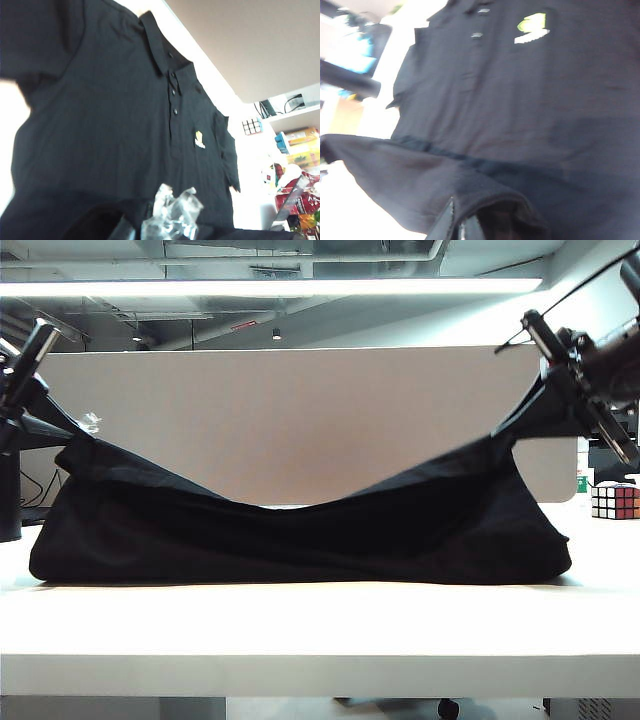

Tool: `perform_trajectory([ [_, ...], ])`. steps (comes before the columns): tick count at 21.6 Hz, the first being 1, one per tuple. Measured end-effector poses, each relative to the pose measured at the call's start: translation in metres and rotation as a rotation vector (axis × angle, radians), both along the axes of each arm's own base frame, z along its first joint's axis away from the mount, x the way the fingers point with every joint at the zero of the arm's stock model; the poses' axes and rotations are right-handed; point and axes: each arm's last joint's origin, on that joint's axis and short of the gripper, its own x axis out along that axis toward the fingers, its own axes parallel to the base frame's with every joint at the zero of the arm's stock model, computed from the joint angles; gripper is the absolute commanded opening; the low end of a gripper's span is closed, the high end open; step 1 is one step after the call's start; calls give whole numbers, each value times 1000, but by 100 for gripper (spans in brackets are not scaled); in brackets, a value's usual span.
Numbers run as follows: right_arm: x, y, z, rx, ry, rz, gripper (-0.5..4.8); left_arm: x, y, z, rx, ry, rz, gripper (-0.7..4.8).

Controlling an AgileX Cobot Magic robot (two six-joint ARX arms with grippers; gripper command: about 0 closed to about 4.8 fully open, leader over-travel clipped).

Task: Fold the bottom side of the T-shirt horizontally towards the center, about one-third of the way, then fold the sleeve back towards the center, creating a straight line along the edge of the T-shirt, and finally fold the bottom of the T-shirt up towards the top, creating a neat rectangle.

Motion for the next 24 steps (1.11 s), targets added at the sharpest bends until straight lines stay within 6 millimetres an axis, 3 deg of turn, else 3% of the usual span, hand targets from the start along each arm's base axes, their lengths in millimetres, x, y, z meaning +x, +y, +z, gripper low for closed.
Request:
perform_trajectory([
  [4,4,-5,-5,-53,-11,-53,-2,16,1,3,18,13,19,-6],
  [8,6,-10,-6,-128,-17,-158,-2,19,-4,1,88,28,75,-6],
  [14,12,-11,-4,-174,-78,-232,-2,25,-26,-4,216,17,111,-6],
  [24,32,-12,-44,-176,-56,-232,-2,46,-34,-30,263,14,170,-6],
])
